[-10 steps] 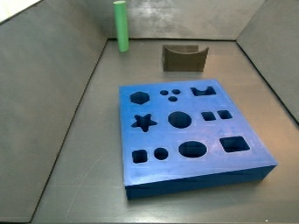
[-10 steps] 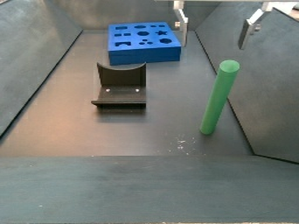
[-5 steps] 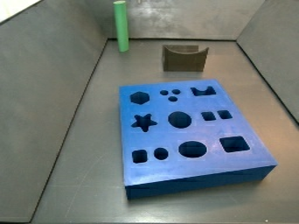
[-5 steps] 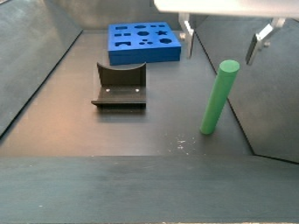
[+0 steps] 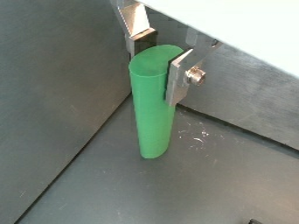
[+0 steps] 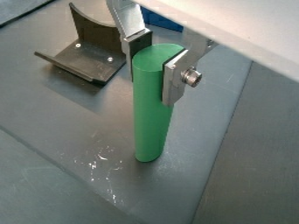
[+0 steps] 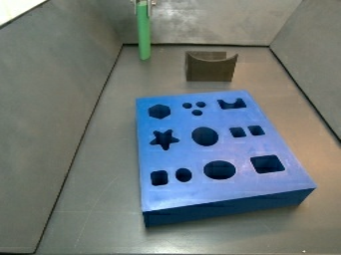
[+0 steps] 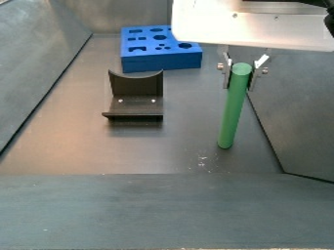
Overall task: Pick up the oval object. Move up. Move to above the board. Insert the oval object.
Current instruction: Pick up the oval object.
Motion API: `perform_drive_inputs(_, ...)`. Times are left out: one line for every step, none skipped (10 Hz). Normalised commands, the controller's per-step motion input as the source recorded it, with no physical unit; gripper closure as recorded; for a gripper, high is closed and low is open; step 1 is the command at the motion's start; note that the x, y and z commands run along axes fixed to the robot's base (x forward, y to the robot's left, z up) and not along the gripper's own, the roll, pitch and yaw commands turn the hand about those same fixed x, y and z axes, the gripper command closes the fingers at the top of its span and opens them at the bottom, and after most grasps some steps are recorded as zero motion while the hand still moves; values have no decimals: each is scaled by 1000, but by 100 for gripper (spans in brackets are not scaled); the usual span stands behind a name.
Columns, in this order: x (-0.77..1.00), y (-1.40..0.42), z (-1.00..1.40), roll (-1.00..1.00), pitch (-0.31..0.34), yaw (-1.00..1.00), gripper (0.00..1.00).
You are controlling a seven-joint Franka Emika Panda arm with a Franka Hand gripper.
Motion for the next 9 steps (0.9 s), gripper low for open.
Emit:
perform_drive_inputs(0, 0, 0, 0, 0, 0, 100)
perform_drive_inputs(0, 0, 0, 0, 0, 0, 100)
perform_drive_inputs(0, 0, 0, 0, 0, 0, 100)
perform_drive_inputs(0, 0, 0, 0, 0, 0, 100)
perform_drive_inputs(0, 0, 0, 0, 0, 0, 100)
perform_drive_inputs(0, 0, 0, 0, 0, 0, 100)
perform_drive_inputs(0, 0, 0, 0, 0, 0, 100)
perform_drive_inputs(0, 0, 0, 0, 0, 0, 100)
perform_drive_inputs(0, 0, 0, 0, 0, 0, 100)
